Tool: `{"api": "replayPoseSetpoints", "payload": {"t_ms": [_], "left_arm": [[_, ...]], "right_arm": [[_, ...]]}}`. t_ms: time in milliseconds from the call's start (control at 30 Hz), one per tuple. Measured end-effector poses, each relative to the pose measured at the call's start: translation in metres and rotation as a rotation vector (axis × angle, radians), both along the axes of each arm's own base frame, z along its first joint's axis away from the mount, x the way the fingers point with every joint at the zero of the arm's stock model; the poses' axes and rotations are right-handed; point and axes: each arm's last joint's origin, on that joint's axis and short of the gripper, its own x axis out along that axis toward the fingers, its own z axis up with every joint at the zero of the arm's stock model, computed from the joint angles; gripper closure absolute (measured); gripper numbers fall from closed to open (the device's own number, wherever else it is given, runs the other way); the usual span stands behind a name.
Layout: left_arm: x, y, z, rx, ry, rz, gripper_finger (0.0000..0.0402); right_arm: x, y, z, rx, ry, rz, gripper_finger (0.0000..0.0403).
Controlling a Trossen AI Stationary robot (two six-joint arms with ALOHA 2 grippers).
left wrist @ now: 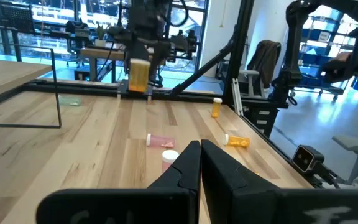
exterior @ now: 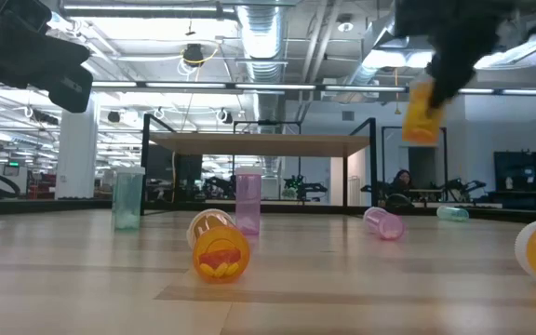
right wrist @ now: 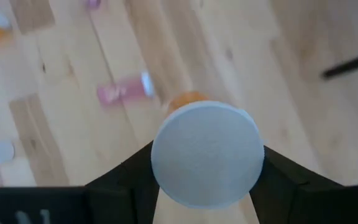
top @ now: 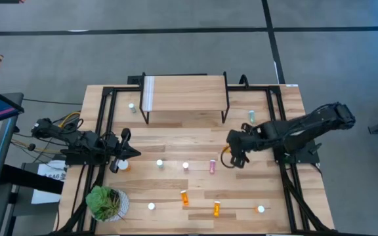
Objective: Pick and place medicine bottles onto shelf by color
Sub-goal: Put the right large orange pill bottle on the shelf
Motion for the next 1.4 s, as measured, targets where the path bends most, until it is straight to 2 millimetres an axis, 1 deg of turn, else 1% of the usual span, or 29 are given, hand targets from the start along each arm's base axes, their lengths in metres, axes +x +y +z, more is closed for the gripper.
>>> {"api": "replayPoseSetpoints", "payload": {"t_ms": [267,500,667,967,1167,1300,1400], "left_arm": [[0.0,0.0,0.0,0.0,-0.001,0.0,0.0401],[0.0,0.0,0.0,0.0,0.0,0.0,0.0401],[0.0,0.0,0.0,0.0,-0.001,0.0,0.0401],[0.0,0.0,0.0,0.0,0.0,0.0,0.0401],[0.0,0.0,0.0,0.0,0.0,0.0,0.0401],[0.0,0.0,0.0,0.0,0.0,-0.001,0.0401],[0.0,0.0,0.0,0.0,0.0,0.0,0.0401]], "right_arm": [[0.014,-0.037,0.036,-0.074,-0.104,0.009,0.0187],[0.02,-0.075,0.078,-0.149,-0.218,-0.031,0.0185],[0.028,-0.098,0.103,-0.19,-0.241,-0.046,0.0187],[0.055,-0.134,0.124,-0.19,-0.146,-0.06,0.0186],[0.071,-0.162,0.133,-0.195,-0.146,-0.1,0.0184],[0.077,-0.186,0.131,-0.156,-0.16,-0.122,0.0185],[0.078,-0.206,0.122,-0.136,-0.129,-0.17,0.0187]]}}
